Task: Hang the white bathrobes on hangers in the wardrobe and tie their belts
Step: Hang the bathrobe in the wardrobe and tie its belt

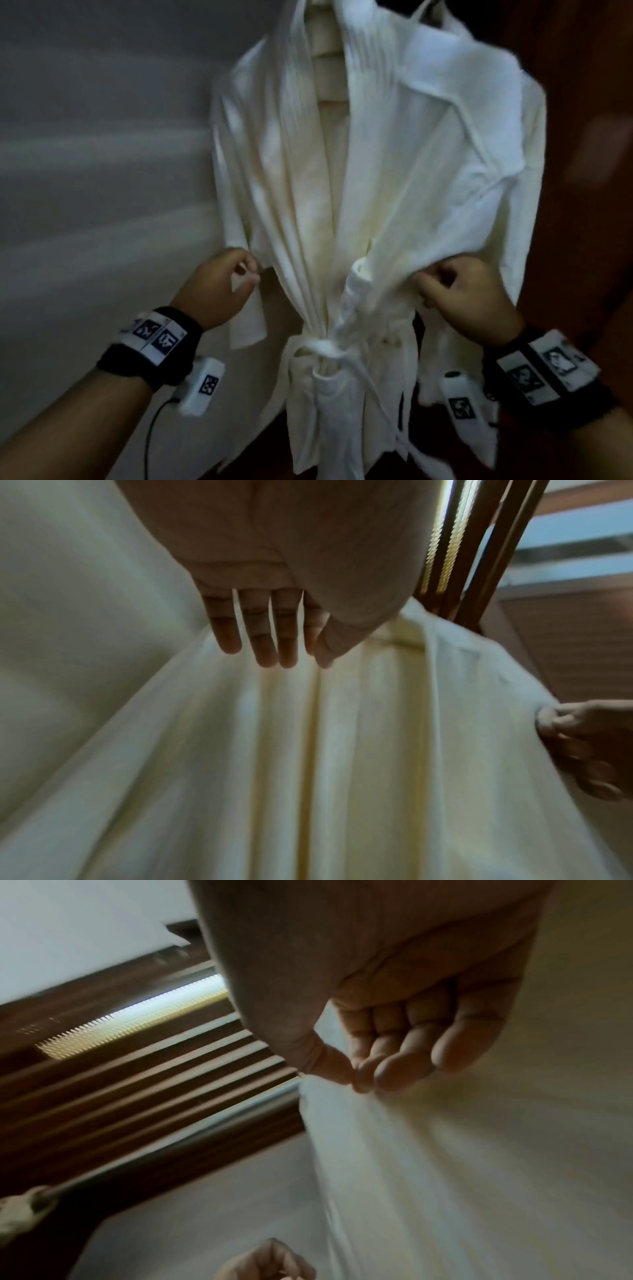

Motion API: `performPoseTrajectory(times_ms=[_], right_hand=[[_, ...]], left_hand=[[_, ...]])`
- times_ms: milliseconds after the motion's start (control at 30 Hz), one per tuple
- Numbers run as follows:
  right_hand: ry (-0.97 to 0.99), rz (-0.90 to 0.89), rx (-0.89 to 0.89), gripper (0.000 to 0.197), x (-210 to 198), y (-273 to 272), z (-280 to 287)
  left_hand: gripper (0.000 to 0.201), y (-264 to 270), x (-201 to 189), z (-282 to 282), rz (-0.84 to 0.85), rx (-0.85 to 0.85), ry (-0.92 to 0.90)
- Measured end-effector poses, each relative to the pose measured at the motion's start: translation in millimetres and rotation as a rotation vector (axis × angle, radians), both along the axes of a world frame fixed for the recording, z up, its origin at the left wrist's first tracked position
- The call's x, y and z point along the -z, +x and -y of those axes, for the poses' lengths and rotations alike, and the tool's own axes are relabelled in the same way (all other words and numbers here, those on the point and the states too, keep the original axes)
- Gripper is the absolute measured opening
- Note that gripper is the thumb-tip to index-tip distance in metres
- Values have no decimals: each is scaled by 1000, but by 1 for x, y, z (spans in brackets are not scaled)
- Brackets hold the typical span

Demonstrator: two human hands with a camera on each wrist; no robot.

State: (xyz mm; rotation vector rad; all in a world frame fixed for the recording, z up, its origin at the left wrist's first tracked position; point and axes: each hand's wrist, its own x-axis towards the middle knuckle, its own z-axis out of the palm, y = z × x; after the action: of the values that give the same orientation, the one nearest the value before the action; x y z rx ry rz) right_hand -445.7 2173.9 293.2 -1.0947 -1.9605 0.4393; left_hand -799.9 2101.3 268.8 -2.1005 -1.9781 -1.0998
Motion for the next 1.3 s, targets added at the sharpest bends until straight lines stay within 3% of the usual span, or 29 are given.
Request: performPoseTrajectory(times_ms=[100,167,200,267,333,467,600,733,867,1100,1167,1300], right_hand=[[305,-108,46,12,-89,6,1],[514,-181,118,5,-139,6,0],[605,-177,148,11,-159,6,-6],[702,-25,207,35,-190,5,-24],[627,204,198,43,-209,2,-43],[390,367,-9,24,-221,7,-81],[302,387,-18,31,-226,22,-115],[223,412,98,25,-225,28,-139],[243,380,34,30,-218,37,-141],[309,298,-116,39,-216,52,-134],[274,312,-109,43,-214,60,-139],[293,330,-60,48,-206,76,-140]], left_hand=[[10,13,-98,-26,-60,-17,275],[24,23,-160,-43,-86,-41,377],[37,29,-187,-51,-108,-55,401],[62,44,-233,-66,-152,-73,382],[73,57,-260,-86,-199,-82,315],[63,68,-272,-130,-302,-167,208],[59,81,-277,-156,-377,-197,149],[52,104,-276,-169,-358,-267,133],[36,111,-274,-168,-315,-330,152],[54,126,-276,-146,-304,-349,73],[54,135,-275,-139,-300,-359,124],[61,174,-263,-129,-200,-384,392]])
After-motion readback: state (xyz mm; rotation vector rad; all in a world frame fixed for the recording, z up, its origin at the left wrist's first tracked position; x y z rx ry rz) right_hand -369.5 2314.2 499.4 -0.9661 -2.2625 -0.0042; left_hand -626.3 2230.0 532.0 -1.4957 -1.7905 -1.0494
